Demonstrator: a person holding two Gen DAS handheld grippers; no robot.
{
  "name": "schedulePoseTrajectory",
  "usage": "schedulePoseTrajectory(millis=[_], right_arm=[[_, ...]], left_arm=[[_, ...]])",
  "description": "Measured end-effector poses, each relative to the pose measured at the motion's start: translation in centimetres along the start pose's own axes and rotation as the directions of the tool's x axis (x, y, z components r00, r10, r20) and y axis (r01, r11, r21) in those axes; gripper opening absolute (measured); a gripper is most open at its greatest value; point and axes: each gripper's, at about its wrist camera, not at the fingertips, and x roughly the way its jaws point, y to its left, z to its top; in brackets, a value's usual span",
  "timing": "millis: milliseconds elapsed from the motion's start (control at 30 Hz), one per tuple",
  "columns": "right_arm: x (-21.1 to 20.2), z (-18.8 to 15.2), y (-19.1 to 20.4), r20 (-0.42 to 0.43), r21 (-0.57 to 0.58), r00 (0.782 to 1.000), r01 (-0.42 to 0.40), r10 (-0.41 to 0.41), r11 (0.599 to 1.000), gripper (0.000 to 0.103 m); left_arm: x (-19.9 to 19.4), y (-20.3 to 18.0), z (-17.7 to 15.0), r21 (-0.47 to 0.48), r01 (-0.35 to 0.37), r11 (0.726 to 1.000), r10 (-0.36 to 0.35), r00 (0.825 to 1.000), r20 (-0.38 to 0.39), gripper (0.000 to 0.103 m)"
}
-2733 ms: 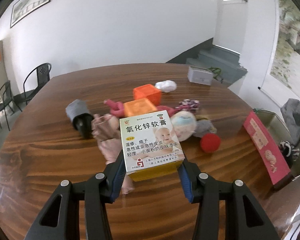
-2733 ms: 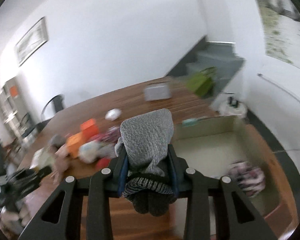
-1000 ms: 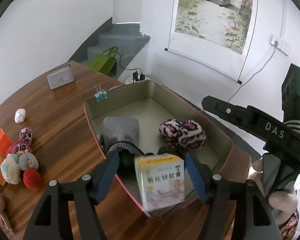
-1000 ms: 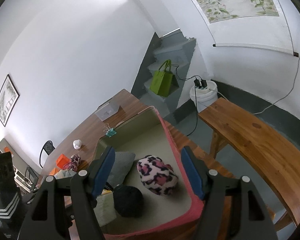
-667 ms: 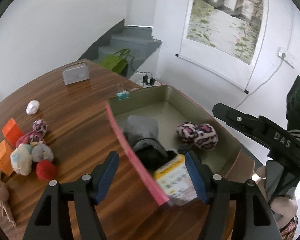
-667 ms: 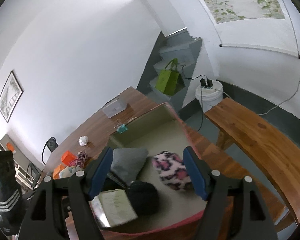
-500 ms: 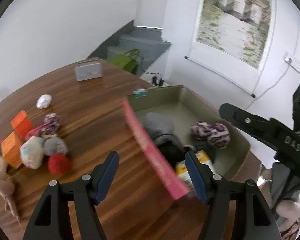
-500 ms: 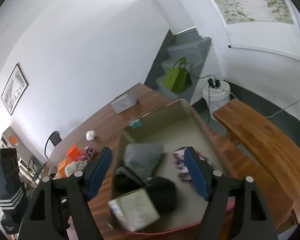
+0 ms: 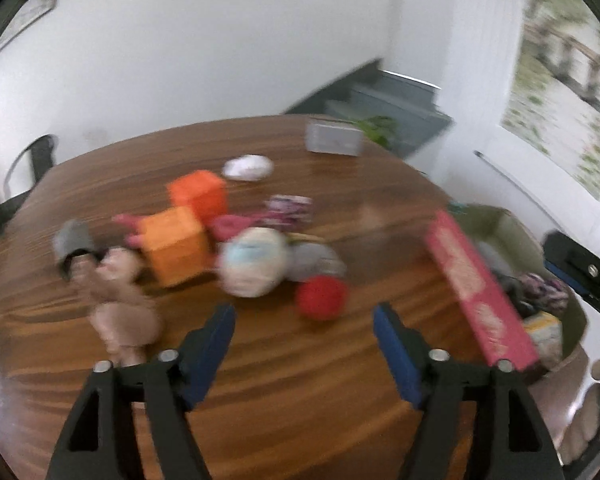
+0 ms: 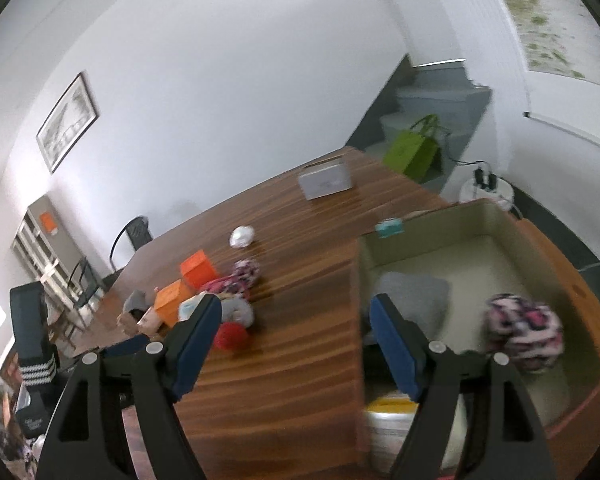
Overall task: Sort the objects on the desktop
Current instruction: 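Return both grippers to the table and grasp the beige cloth with the left gripper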
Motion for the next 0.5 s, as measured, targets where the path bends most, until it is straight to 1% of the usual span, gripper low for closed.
schedulePoseTrajectory(millis=[133,300,400,500], right_arm=[[1.9,-0.5,2.2,-0.035,-0.028,0.999,-0.030,0.029,0.999,0.080],[3.9,-1.0,4.6,-0.074,-0.073,0.996,-0.050,0.044,0.996,0.080],[5.1,-1.2,5.9,-0.092,-0.110,0.995,-0.054,0.044,0.992,0.080],[6.2,-1.3,6.6,-0.109,-0.124,0.993,-0.059,0.045,0.991,0.080]], left_arm=[[-0.8,4.3,-0.2,-0.067,-0.075,0.995,0.077,0.997,0.021,0.082],[-0.8,8.9,-0.3,-0.155,-0.146,0.977,0.149,0.989,0.005,0.082],[-0.5,10.4,-0.3,-0.179,-0.165,0.970,0.167,0.986,-0.006,0.082],[0.3,11.0,-0.1,-0.181,-0.178,0.967,0.176,0.984,-0.025,0.082]])
